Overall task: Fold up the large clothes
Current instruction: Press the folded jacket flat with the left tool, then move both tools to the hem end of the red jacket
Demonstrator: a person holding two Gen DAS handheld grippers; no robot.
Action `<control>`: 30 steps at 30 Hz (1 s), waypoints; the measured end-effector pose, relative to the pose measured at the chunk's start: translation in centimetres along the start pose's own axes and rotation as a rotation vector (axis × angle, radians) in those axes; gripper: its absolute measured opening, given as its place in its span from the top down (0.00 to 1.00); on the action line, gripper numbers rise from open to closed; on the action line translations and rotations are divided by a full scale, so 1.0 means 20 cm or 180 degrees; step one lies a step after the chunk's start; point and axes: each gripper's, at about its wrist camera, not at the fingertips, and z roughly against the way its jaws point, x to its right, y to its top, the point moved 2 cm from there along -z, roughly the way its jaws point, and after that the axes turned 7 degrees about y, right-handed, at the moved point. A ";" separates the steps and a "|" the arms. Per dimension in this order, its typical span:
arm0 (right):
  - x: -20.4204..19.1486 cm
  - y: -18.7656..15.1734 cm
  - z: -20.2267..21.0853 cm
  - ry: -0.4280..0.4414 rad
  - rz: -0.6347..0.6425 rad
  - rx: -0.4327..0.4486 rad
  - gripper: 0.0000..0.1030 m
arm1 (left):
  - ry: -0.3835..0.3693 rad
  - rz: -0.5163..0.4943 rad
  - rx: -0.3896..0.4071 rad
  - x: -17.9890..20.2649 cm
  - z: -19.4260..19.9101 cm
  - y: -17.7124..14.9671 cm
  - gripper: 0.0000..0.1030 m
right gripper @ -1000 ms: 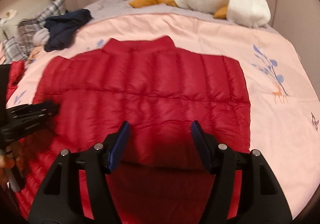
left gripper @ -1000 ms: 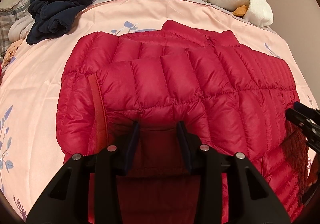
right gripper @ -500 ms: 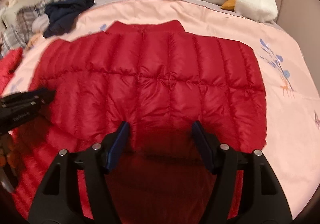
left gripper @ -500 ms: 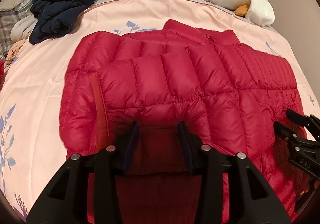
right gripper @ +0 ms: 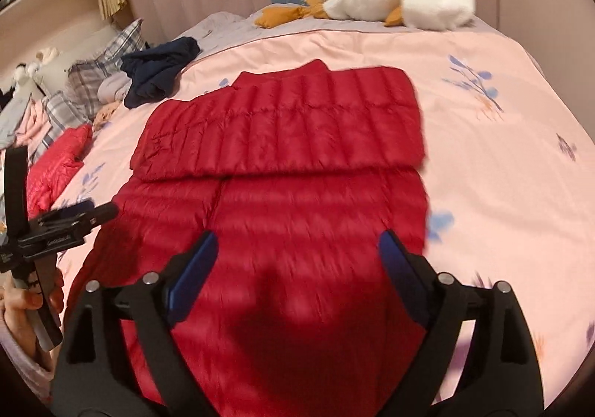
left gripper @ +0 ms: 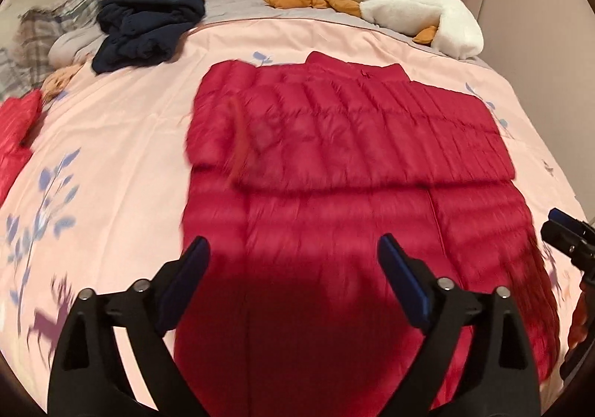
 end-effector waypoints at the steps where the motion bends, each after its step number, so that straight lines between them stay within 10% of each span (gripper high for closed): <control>1: 0.02 -0.03 0.03 0.0010 -0.0045 -0.0002 0.12 | -0.0019 0.0061 -0.0020 -0.03 0.04 -0.05 0.08; 11: 0.30 -0.34 0.28 -0.0057 -0.0766 -0.0005 0.12 | -0.0188 0.0452 -0.0332 -0.25 0.23 -0.42 0.08; 19: 0.41 -0.55 0.31 0.0302 -0.1257 -0.0159 0.11 | -0.0933 0.1111 -0.0594 -0.42 0.24 -0.65 0.08; 30: 0.34 -0.54 0.24 0.0766 -0.1284 -0.0200 0.10 | -0.1387 0.1132 -0.0584 -0.37 0.21 -0.68 0.08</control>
